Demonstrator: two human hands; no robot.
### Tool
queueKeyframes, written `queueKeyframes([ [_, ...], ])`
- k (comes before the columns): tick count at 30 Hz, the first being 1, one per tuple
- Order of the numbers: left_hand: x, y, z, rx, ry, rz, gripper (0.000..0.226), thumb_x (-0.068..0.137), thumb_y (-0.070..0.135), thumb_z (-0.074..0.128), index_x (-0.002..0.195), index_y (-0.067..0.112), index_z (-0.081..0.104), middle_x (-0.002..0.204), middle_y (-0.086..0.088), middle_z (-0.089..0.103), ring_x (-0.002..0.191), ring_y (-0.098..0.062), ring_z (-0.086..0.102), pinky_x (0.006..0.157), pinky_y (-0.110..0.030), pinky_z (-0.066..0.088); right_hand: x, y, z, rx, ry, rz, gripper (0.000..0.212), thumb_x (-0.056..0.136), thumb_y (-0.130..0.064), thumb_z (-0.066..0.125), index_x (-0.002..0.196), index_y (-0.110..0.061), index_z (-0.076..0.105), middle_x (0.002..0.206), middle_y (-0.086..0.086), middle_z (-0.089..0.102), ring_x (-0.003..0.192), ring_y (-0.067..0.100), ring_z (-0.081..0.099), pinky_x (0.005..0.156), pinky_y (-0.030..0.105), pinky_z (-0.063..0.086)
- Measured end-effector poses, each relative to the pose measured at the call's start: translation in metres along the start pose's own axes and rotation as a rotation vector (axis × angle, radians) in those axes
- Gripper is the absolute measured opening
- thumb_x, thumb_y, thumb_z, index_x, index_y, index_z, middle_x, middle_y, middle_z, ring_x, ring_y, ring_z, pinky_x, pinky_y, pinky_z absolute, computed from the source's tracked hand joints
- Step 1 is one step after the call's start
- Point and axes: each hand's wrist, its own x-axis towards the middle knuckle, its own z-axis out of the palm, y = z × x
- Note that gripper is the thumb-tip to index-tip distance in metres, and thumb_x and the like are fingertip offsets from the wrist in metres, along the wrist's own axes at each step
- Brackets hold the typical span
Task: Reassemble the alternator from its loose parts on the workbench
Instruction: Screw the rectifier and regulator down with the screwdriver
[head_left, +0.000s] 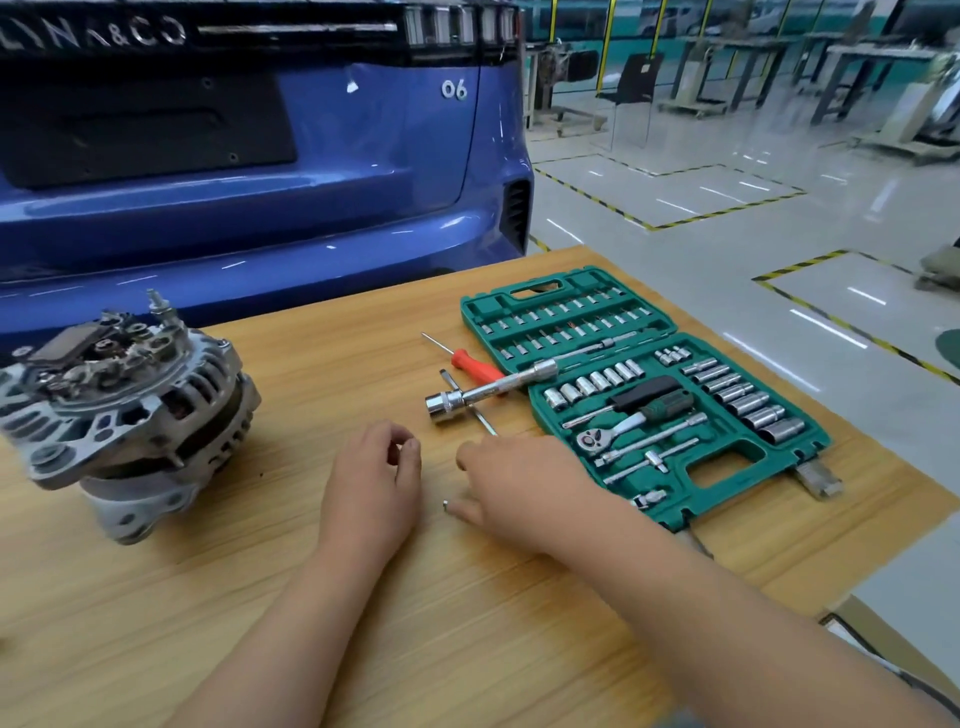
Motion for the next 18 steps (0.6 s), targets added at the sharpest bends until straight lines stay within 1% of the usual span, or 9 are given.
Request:
queueKeyframes([
  [2,-0.004,-0.004,-0.01,0.006,-0.033,-0.037,0.007,0.089,0.012,0.061,0.086,0.019,0.06,0.077,0.007,0.052,0.076,-0.018,0.049,0.07,-0.029,0.034,0.007,-0.013,0.006,-0.093,-0.078,-0.057,0.036,0.1,-0.042,0.038,0.121,-0.015,0.049,0.116,0.008,0.064,0.101,0.032,0.062,0.063,0.036,0.033],
  [4,-0.013,-0.004,-0.022,0.001,-0.06,-0.045,0.007,0.089,0.012,0.062,0.088,0.019,0.061,0.076,0.007,0.052,0.075,-0.016,0.048,0.068,-0.026,0.032,0.011,-0.02,0.007,-0.11,-0.113,-0.07,0.028,0.101,-0.03,0.036,0.119,-0.013,0.047,0.114,0.008,0.066,0.101,0.032,0.063,0.062,0.036,0.031],
  [8,-0.038,-0.01,-0.067,0.001,-0.018,-0.071,0.007,0.089,0.018,0.062,0.087,0.024,0.06,0.074,0.011,0.054,0.07,-0.008,0.049,0.067,-0.026,0.038,0.013,-0.032,0.003,-0.09,-0.161,-0.021,0.027,0.102,-0.028,0.032,0.119,-0.015,0.047,0.119,0.009,0.064,0.106,0.033,0.061,0.067,0.037,0.034],
  [10,-0.057,-0.025,-0.099,0.019,0.117,-0.13,0.007,0.088,0.022,0.062,0.084,0.028,0.06,0.072,0.011,0.057,0.07,-0.006,0.053,0.062,-0.022,0.04,0.014,-0.037,-0.002,-0.052,-0.164,0.004,0.028,0.102,-0.034,0.03,0.117,-0.018,0.047,0.117,0.007,0.064,0.104,0.031,0.061,0.066,0.035,0.035],
  [12,-0.077,-0.05,-0.138,0.034,0.362,-0.243,0.011,0.085,0.024,0.064,0.084,0.033,0.059,0.07,0.011,0.056,0.072,-0.005,0.055,0.059,-0.019,0.038,0.015,-0.04,-0.005,0.084,-0.14,0.035,0.025,0.102,-0.04,0.032,0.11,-0.023,0.049,0.111,0.003,0.064,0.094,0.026,0.059,0.066,0.034,0.035],
  [14,-0.092,-0.084,-0.177,0.122,0.517,-0.369,0.017,0.084,0.02,0.067,0.095,0.029,0.059,0.081,0.005,0.054,0.076,-0.012,0.055,0.066,-0.03,0.043,0.016,-0.044,-0.006,0.338,-0.097,0.066,0.019,0.101,-0.039,0.038,0.098,-0.025,0.051,0.101,-0.002,0.064,0.086,0.019,0.054,0.067,0.032,0.036],
  [16,-0.095,-0.113,-0.204,0.279,0.397,-0.581,0.042,0.085,0.023,0.069,0.124,0.017,0.054,0.109,-0.009,0.053,0.102,-0.03,0.054,0.087,-0.043,0.045,0.018,-0.048,-0.007,0.515,-0.072,0.053,0.015,0.099,-0.032,0.043,0.092,-0.024,0.053,0.092,-0.008,0.064,0.085,0.016,0.056,0.067,0.03,0.038],
  [17,-0.093,-0.125,-0.211,0.347,0.302,-0.656,0.053,0.086,0.027,0.068,0.133,0.013,0.049,0.121,-0.015,0.049,0.113,-0.035,0.05,0.096,-0.046,0.041,0.018,-0.05,-0.008,0.559,-0.066,0.049,0.015,0.099,-0.03,0.044,0.09,-0.023,0.054,0.089,-0.009,0.064,0.084,0.015,0.057,0.067,0.03,0.039],
  [18,-0.09,-0.133,-0.215,0.378,0.238,-0.686,0.056,0.087,0.028,0.067,0.136,0.009,0.047,0.126,-0.019,0.048,0.118,-0.038,0.047,0.1,-0.046,0.038,0.019,-0.051,-0.009,0.589,-0.051,0.051,0.016,0.099,-0.029,0.045,0.089,-0.023,0.055,0.087,-0.01,0.064,0.082,0.012,0.057,0.066,0.028,0.04],
])
